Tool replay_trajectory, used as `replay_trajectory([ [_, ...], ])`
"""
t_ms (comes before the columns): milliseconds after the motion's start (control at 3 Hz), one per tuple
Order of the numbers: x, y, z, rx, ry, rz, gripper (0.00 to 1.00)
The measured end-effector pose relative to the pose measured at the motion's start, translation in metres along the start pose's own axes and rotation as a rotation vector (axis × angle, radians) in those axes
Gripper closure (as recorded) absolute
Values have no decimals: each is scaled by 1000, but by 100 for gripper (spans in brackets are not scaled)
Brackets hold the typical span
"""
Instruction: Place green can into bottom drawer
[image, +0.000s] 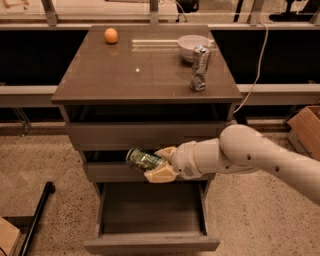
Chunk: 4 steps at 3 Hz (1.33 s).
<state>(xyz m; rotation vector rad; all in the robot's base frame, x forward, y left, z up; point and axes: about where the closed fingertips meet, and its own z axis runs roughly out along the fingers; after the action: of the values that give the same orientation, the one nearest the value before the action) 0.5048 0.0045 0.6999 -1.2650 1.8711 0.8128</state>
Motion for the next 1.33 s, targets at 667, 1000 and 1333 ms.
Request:
replay_trajectory([
  [667,77,-28,53,-53,22,43,100],
  [1000,115,-43,78,-91,9,88,100],
  [1333,115,-43,78,-90,9,89,100],
])
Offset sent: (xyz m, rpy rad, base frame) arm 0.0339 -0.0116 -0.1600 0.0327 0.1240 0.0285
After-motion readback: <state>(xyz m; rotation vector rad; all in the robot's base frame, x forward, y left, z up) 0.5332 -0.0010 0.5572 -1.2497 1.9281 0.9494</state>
